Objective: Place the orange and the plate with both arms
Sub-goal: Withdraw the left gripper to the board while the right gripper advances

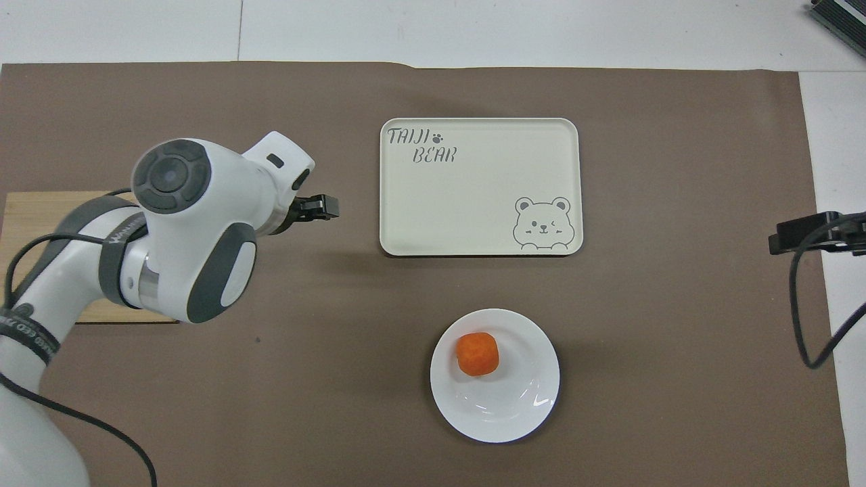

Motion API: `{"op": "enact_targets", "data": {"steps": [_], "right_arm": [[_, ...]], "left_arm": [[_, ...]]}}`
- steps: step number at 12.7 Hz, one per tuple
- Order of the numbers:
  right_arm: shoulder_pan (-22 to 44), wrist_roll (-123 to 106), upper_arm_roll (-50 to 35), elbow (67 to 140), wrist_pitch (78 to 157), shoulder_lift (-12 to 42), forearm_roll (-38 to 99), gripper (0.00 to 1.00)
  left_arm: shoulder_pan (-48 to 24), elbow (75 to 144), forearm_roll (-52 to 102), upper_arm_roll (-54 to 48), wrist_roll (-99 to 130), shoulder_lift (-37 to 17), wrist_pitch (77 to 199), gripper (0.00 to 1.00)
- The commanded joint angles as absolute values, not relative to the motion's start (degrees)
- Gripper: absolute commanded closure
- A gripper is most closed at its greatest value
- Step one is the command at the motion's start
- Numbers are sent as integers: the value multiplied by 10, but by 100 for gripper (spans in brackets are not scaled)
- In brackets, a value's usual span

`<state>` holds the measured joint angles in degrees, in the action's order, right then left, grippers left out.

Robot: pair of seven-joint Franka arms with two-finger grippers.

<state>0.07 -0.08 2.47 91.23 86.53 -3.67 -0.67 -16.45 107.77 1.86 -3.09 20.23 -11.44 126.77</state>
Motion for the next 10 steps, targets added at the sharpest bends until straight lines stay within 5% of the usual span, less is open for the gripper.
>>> {"op": "enact_targets", "data": {"steps": [1, 5, 10], "right_arm": [[-2, 6, 21, 916, 854, -44, -8, 0], [-15, -4, 28, 916, 870, -41, -5, 0], [-14, -47, 25, 983, 932, -43, 80, 0]], "left_arm": [[-107, 1040, 33, -40, 127, -112, 1207, 0], [-48, 904, 27, -36, 48, -110, 1029, 0], [-42, 892, 20, -18, 8, -55, 962, 0]]}}
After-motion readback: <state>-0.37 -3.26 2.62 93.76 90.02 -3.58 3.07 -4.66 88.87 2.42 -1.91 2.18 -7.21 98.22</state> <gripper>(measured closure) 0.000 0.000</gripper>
